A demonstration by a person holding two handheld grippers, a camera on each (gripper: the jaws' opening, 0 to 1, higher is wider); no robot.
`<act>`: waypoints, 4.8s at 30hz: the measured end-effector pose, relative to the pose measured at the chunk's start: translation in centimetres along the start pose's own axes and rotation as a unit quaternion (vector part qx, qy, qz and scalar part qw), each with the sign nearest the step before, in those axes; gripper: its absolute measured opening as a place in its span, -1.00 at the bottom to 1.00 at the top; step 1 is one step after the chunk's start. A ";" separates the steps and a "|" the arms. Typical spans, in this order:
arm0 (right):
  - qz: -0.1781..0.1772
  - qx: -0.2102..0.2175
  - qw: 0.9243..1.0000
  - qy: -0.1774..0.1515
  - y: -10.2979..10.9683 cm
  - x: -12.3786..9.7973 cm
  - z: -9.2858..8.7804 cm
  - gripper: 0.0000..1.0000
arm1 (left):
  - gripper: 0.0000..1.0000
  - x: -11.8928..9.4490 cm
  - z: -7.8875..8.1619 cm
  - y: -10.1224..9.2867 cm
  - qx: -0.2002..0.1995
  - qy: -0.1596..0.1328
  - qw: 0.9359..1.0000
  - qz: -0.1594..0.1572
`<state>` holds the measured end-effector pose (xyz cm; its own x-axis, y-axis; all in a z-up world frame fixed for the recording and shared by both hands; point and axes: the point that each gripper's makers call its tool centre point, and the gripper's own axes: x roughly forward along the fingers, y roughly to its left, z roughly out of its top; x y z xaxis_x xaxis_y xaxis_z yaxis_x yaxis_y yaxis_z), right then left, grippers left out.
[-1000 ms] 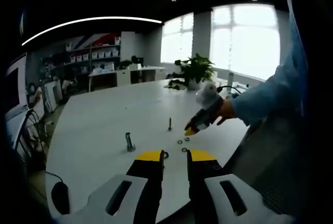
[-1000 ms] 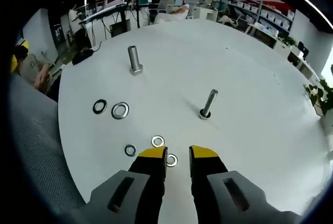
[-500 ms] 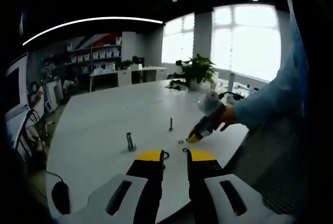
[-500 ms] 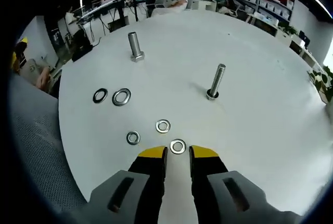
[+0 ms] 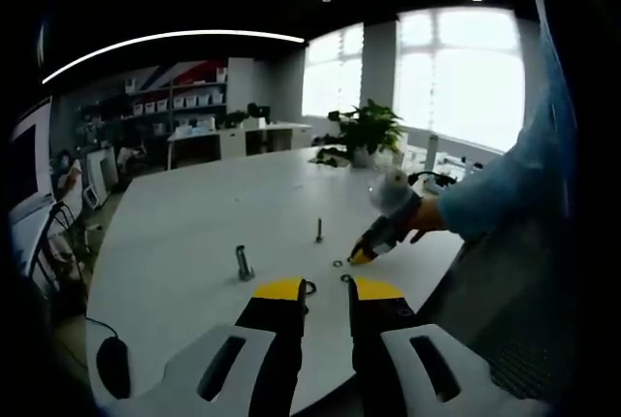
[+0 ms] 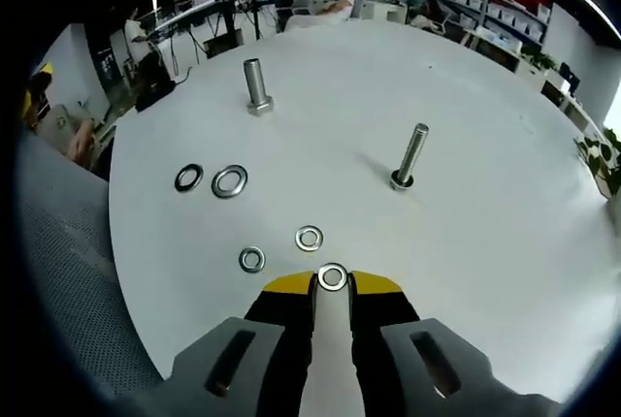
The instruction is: Place the washer onto the threaded stud by aligning its center hole with the stud, sliding it down to the base, and recovering from edge contact or off-axis alignment until the washer reaches the visible bottom stop.
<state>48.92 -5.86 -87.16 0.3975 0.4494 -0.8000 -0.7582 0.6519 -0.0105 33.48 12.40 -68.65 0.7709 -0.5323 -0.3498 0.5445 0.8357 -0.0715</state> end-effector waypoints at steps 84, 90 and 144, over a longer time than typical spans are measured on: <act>-0.076 -0.021 0.991 -0.105 -5.2 -2.0 9.7 -0.72 | -0.69 0.0 -0.1 -0.1 0.001 0.003 1.000 -0.003; -0.075 -0.025 0.992 -0.099 -5.3 -1.4 9.9 -0.72 | -0.70 0.0 -0.1 -0.1 0.000 0.004 1.000 -0.004; -0.051 0.007 0.997 -0.059 -3.3 -0.4 5.8 -0.68 | -0.70 0.1 -0.3 -0.2 0.000 0.009 1.000 -0.006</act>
<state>54.29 -4.69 -83.28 0.5313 0.4490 -0.7184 -0.7036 0.7062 -0.0790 33.31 12.20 -68.98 0.7580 -0.5399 -0.3659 0.5538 0.8292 -0.0761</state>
